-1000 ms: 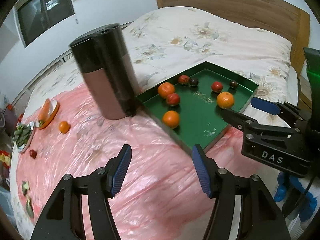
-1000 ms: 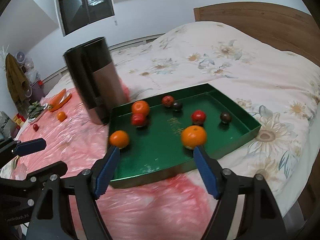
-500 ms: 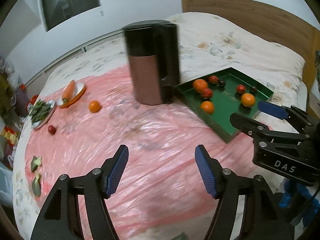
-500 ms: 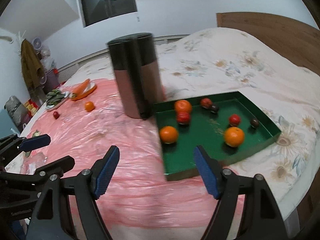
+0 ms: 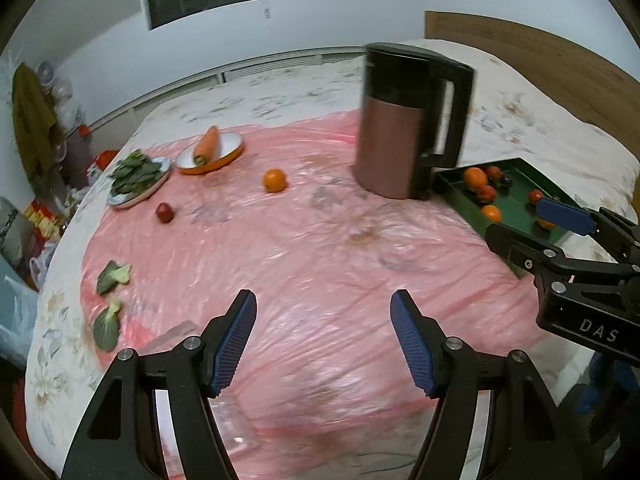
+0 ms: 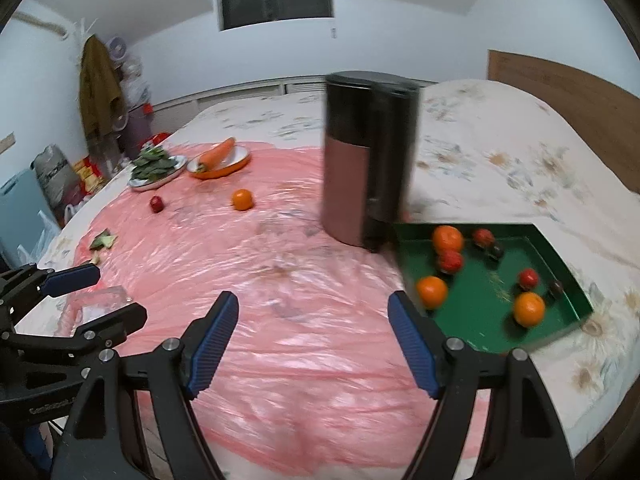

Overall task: Organize fruits
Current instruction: 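Move both open tools back toward the last orange and red apple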

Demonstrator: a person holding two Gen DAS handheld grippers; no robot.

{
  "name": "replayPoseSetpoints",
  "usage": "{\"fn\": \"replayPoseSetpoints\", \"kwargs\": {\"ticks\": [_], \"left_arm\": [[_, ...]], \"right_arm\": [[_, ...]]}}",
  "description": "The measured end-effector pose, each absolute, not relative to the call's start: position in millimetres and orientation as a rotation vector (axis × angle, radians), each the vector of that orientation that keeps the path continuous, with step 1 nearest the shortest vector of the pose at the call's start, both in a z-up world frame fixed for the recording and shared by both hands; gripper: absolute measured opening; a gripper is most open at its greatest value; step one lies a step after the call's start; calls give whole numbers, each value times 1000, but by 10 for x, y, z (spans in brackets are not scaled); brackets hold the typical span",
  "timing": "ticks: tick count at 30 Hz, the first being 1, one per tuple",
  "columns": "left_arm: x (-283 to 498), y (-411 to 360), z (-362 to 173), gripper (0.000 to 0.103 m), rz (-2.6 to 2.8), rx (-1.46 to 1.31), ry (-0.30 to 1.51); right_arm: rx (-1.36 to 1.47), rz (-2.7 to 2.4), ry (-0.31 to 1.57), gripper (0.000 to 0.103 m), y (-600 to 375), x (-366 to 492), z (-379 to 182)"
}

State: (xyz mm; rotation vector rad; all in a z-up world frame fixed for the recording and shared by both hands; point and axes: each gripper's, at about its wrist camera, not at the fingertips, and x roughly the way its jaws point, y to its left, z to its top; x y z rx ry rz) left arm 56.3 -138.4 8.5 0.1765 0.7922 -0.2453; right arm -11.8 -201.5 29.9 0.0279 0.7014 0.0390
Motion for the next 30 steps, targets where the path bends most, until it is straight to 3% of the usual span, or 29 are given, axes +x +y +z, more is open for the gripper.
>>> {"fn": "replayPoseSetpoints", "kwargs": {"ticks": [30], "left_arm": [[2024, 522, -412, 64, 31, -22, 910]], "right_arm": [[-103, 305, 761, 103, -768, 1404, -91]]}}
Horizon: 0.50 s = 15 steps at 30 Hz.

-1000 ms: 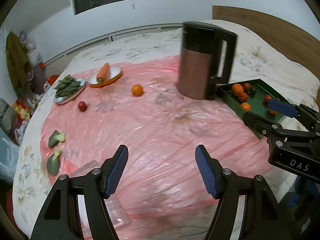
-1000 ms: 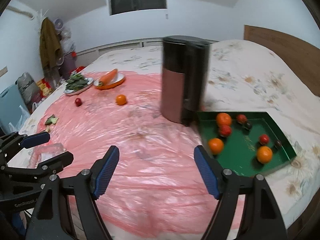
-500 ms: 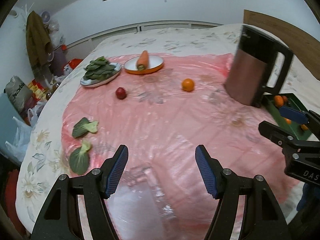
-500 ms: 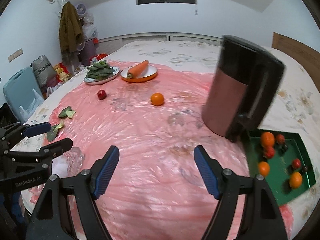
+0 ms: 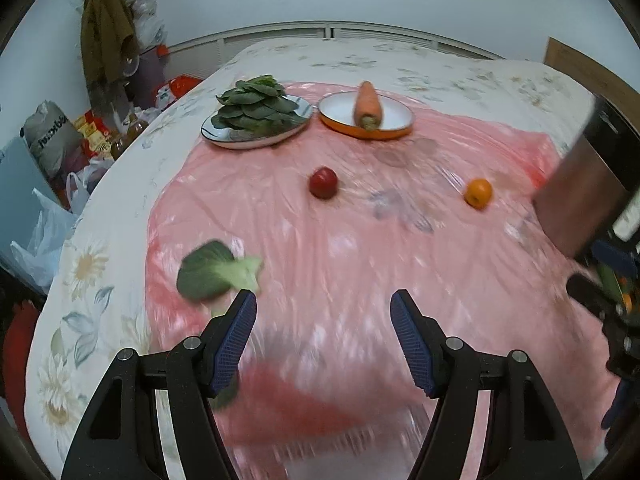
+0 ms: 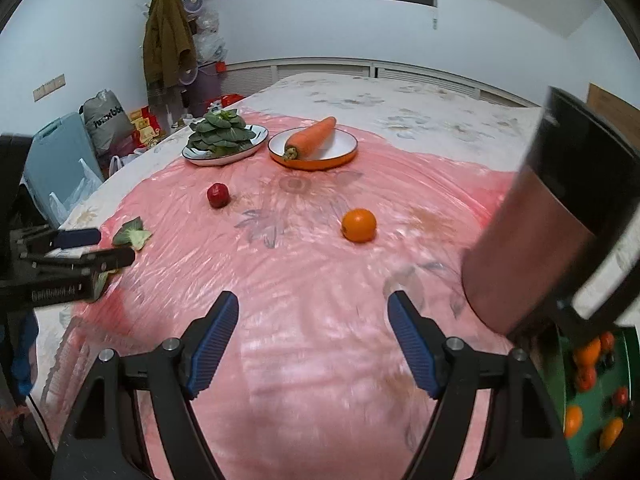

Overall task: Organize fruits
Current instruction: 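Move both open tools back toward the last orange and red apple, then grasp the orange with the right tool while the left tool grasps the red apple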

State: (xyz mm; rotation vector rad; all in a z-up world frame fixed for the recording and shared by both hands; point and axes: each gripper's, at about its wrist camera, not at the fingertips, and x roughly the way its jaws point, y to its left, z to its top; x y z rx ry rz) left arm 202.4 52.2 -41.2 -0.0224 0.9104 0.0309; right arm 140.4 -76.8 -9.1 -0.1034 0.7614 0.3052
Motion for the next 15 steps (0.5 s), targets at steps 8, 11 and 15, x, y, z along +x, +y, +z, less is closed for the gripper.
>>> {"fn": "replayPoseSetpoints", "kwargs": {"ticks": [8, 11, 15], "left_arm": [[2724, 557, -494, 64, 12, -26, 924], [2928, 589, -593, 64, 13, -37, 934], [3121, 634, -731, 64, 19, -61, 945]], "right_arm": [[-87, 303, 755, 103, -764, 2109, -244], [-68, 298, 762, 103, -798, 2405, -320], [-55, 297, 779, 103, -818, 2664, -441]]}}
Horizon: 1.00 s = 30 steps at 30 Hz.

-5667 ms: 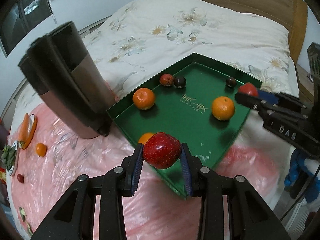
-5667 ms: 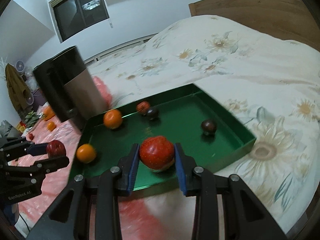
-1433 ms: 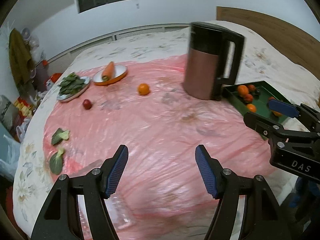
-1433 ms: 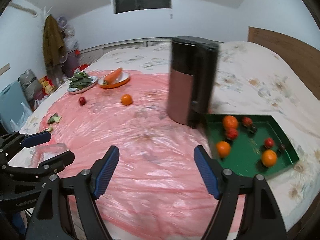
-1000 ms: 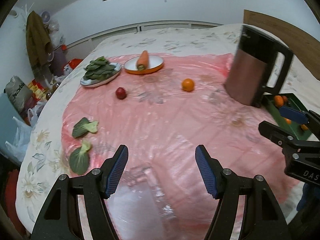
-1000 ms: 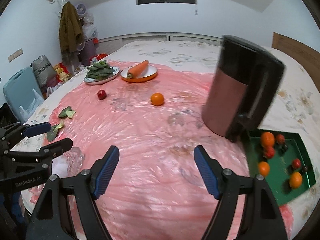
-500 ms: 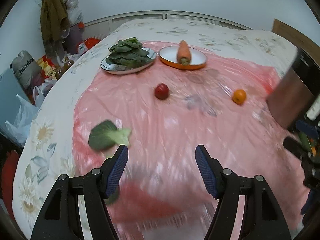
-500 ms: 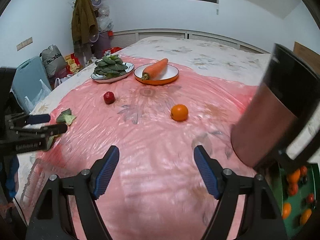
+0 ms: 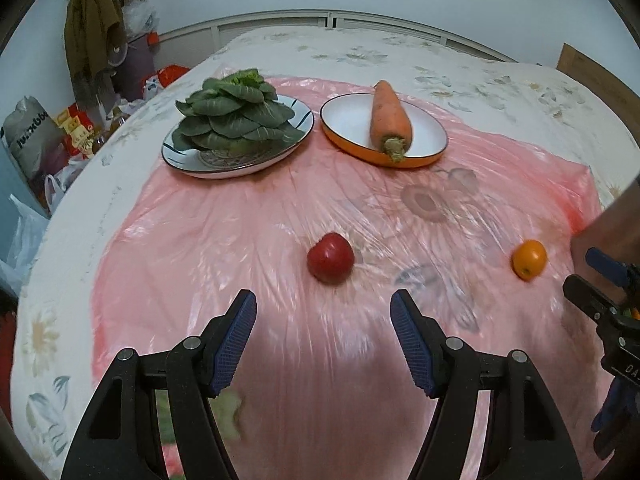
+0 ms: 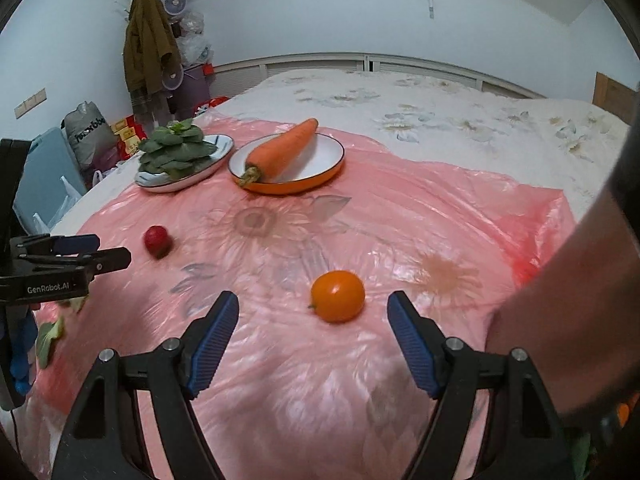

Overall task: Organize fruits
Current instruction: 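Grasp the orange with the right tool while the left tool grasps the red apple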

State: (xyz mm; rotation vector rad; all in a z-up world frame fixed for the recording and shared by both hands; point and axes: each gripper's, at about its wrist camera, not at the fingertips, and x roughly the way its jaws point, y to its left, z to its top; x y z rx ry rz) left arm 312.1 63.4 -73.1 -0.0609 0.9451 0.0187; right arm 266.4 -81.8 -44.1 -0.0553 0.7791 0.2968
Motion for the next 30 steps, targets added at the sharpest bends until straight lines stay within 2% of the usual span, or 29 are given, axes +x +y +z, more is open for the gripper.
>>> {"fn": "replayPoseSetpoints", "kwargs": {"ticks": [10, 12, 14, 16, 21, 23, 25, 26, 27, 30], "left_arm": [[3449, 689, -957, 64, 42, -79, 970], [3477, 692, -1001, 63, 46, -78, 977], [3494, 693, -1029, 63, 46, -76, 980], [3501, 680, -1047, 62, 47, -64, 980], [3545, 682, -1075, 58, 53, -58, 994], [3571, 682, -1070, 58, 55, -56, 995], [3595, 677, -1074, 53, 56, -46, 998], [3604, 678, -1079, 49, 56, -44, 1000], [3613, 681, -1085, 45, 56, -43, 1002], [3598, 694, -1087, 34, 50, -39, 998]], "right_arm": [[-18, 303, 851, 103, -864, 3054, -788], [-11, 308, 864, 92, -850, 3082, -841], [-18, 318, 875, 87, -820, 3089, -889], [-25, 315, 876, 86, -812, 3087, -917], [1, 312, 897, 76, -866, 3147, -980], [12, 315, 910, 76, -878, 3167, -1019], [13, 319, 910, 73, -874, 3177, -1033], [16, 320, 910, 65, -883, 3181, -1036], [25, 325, 909, 53, -896, 3183, -1035], [54, 330, 906, 50, -944, 3183, -1026]]}}
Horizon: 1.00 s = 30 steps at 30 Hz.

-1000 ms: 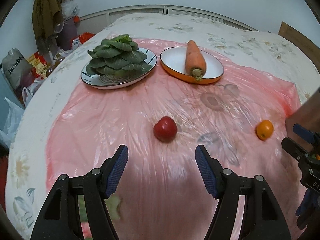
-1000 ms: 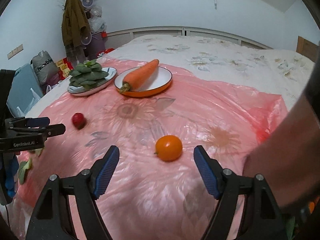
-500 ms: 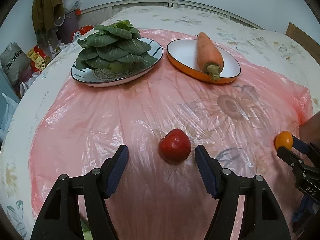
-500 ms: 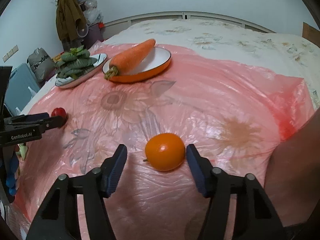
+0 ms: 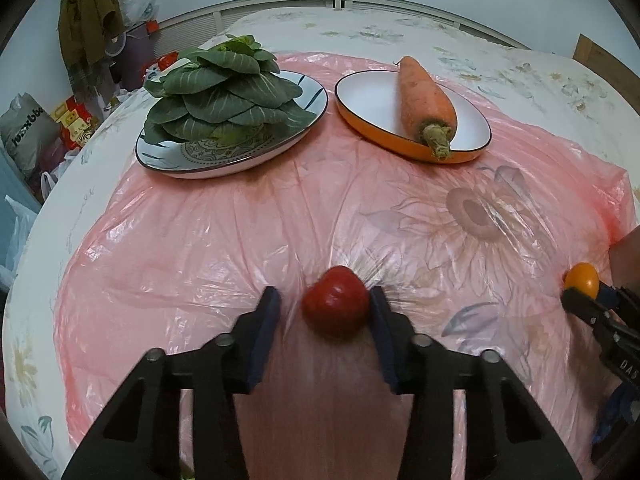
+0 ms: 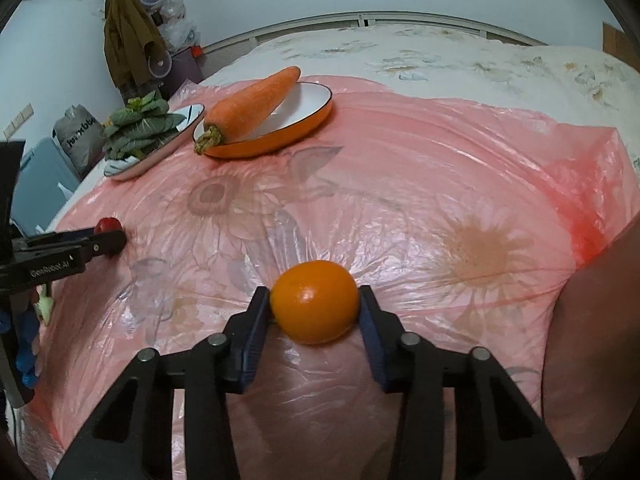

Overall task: Organize fruits
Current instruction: 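Grasp the orange with the right tool while the left tool grasps the red apple, then carry the orange and red apple to the green tray and open both tools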

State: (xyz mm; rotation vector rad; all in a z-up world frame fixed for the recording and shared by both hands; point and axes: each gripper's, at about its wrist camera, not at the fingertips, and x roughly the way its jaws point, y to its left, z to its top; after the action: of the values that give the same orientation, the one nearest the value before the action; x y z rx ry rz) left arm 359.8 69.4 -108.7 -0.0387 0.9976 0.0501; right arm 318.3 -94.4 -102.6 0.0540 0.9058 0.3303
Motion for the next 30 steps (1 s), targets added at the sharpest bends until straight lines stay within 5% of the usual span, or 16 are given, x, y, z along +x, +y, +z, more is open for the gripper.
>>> {"fn": "replayPoseSetpoints", "kwargs": {"ticks": [30], "left_arm": [[3242, 884, -784, 26, -15, -125, 929]], "right_arm": [[70, 352, 889, 48, -891, 2752, -787]]}}
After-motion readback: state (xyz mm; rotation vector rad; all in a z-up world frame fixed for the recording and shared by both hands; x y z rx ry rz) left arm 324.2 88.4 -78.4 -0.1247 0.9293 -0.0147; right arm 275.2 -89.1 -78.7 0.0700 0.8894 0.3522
